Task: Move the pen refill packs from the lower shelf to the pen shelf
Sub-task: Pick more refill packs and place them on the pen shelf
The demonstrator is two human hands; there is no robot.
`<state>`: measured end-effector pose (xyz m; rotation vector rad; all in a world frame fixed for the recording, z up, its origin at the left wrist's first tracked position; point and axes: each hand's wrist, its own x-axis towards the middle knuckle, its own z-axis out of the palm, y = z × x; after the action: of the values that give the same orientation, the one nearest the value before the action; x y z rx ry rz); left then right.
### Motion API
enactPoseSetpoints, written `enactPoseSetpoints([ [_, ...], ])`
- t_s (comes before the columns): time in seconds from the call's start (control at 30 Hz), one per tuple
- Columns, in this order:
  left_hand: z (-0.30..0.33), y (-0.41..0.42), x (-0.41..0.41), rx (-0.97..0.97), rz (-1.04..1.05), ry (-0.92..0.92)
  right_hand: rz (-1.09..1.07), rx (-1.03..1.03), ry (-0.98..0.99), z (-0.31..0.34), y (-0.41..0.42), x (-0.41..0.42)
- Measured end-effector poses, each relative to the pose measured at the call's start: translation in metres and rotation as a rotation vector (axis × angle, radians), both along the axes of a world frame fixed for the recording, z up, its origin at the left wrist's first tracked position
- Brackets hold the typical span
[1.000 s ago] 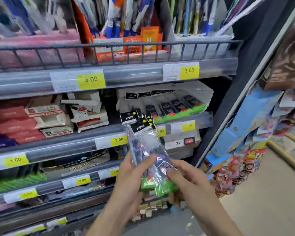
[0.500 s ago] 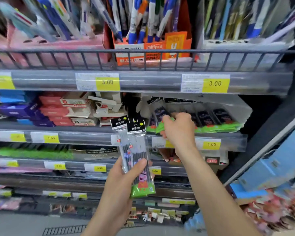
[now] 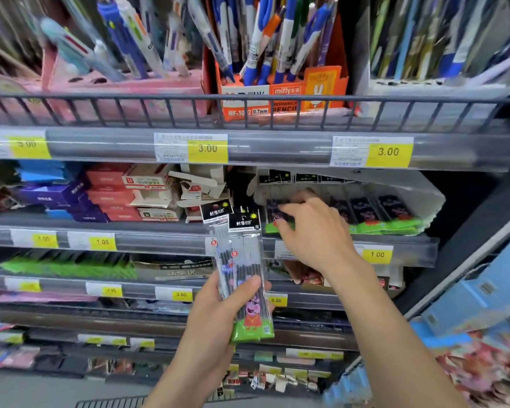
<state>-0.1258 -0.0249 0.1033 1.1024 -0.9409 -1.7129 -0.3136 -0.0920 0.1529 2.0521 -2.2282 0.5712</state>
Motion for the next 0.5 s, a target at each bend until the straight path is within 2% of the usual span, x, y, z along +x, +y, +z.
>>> enactPoseSetpoints([
  [0.13,0.003,0.000,-0.004,0.004,-0.038,0.004,0.071,0.056,0.033,-0.004,0.003,-0.006],
  [0.3,0.005,-0.002,-0.006,0.011,-0.054,0.010,0.052,-0.058,0.131,-0.013,0.003,-0.010],
  [0.5,0.008,-0.002,-0.008,0.010,-0.058,0.023,0.090,-0.161,0.154,-0.019,0.001,-0.011],
])
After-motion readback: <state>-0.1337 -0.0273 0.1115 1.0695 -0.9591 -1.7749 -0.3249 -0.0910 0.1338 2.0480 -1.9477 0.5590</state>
